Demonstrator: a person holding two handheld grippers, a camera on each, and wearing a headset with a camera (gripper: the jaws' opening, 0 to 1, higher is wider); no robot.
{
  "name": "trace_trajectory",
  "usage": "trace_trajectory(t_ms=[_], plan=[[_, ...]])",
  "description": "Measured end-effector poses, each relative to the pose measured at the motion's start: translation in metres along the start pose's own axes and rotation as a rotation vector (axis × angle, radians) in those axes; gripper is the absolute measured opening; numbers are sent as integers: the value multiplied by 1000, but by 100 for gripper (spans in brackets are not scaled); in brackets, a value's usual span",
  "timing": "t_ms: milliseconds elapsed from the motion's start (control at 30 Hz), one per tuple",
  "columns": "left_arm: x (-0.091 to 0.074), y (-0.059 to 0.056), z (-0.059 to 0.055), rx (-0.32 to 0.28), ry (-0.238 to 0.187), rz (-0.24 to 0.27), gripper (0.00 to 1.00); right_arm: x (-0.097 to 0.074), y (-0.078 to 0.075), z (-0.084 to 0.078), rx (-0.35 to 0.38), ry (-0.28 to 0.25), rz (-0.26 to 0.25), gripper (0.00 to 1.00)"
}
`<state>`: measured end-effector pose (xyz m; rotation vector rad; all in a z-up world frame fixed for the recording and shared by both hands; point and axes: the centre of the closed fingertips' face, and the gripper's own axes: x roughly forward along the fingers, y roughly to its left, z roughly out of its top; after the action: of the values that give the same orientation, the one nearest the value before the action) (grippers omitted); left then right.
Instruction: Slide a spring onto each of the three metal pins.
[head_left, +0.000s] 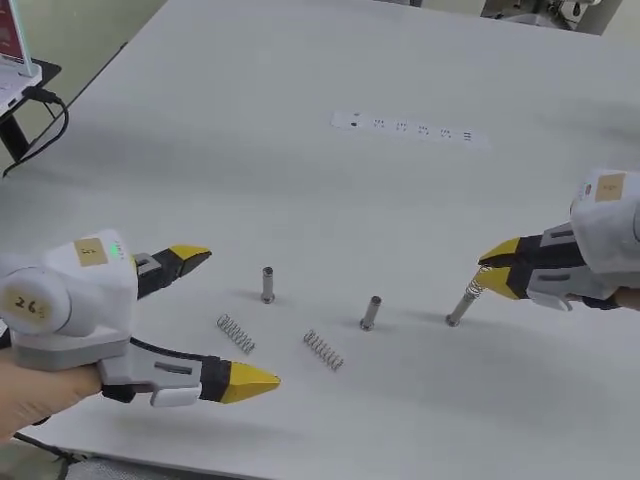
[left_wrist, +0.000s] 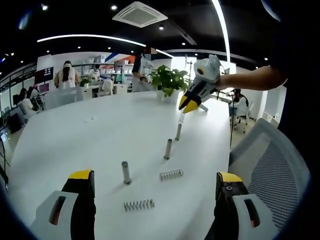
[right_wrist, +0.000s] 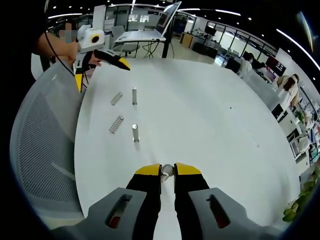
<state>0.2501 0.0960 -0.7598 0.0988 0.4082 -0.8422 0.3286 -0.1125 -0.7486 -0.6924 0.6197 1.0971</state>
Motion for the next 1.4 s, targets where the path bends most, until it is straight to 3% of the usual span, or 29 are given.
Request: trace_trajectory(t_ms=[867,1400], plan=[[0,1,0,-10,0,5,98,18,5,-17,24,23,16,6],[0,2,-8,-16,15,6,98,41,9,-42,119,52,27,6]])
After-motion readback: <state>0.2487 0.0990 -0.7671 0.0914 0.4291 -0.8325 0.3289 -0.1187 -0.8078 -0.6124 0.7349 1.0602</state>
